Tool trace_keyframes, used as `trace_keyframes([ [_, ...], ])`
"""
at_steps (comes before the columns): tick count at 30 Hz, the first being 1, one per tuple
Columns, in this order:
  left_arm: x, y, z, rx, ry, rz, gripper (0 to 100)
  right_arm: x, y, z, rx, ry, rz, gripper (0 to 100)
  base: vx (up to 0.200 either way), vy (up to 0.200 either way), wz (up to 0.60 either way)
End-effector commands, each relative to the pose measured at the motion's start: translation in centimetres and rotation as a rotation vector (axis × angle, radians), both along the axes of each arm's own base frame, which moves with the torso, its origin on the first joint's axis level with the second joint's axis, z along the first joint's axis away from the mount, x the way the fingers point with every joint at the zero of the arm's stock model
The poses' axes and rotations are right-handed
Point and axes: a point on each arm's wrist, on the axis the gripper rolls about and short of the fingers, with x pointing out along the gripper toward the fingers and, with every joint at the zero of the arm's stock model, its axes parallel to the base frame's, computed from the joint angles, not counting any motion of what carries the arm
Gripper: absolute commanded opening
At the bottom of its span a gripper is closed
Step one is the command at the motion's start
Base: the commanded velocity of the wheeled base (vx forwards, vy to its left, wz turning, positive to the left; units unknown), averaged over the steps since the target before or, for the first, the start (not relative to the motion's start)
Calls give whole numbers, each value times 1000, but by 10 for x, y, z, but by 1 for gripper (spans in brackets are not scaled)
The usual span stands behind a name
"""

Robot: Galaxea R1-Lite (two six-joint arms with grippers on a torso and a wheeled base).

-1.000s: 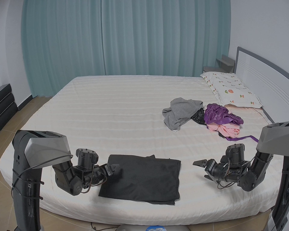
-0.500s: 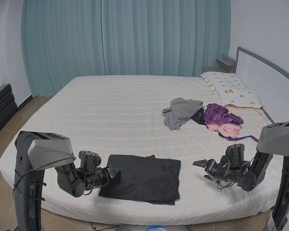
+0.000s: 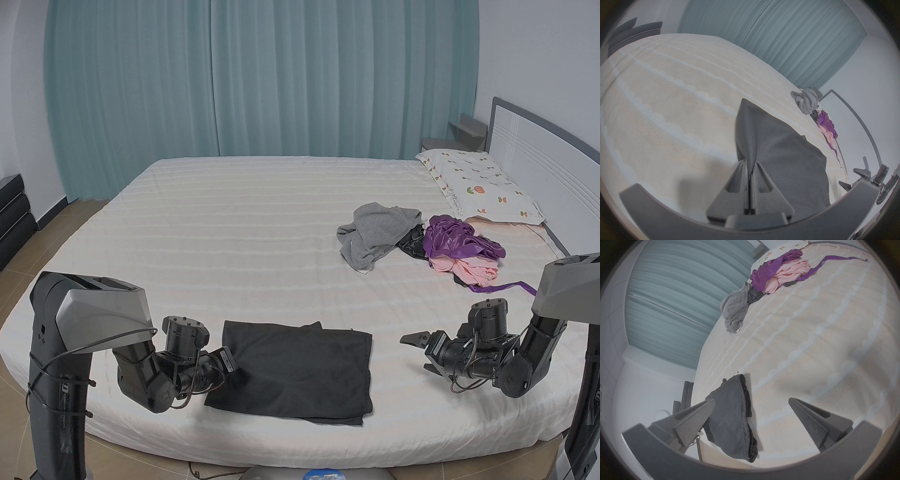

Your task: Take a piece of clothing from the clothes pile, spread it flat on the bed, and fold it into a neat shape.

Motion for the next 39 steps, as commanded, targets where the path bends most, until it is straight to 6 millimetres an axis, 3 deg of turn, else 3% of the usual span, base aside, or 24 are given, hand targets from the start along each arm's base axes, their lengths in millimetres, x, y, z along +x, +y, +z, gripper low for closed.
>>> trace_keyframes([
  [1,-3,2,0,22,3,33,0,0,0,-1,1,2,1,100,0,0,0],
  [12,-5,5,5,-21,12,159,0,0,-2,0,10,4,2,100,0,0,0],
  [36,-11,13,13,-60,31,219,0,0,-3,-3,7,16,2,100,0,0,0],
  [39,-12,14,14,-70,34,229,0,-1,-2,-3,7,17,4,100,0,200,0],
])
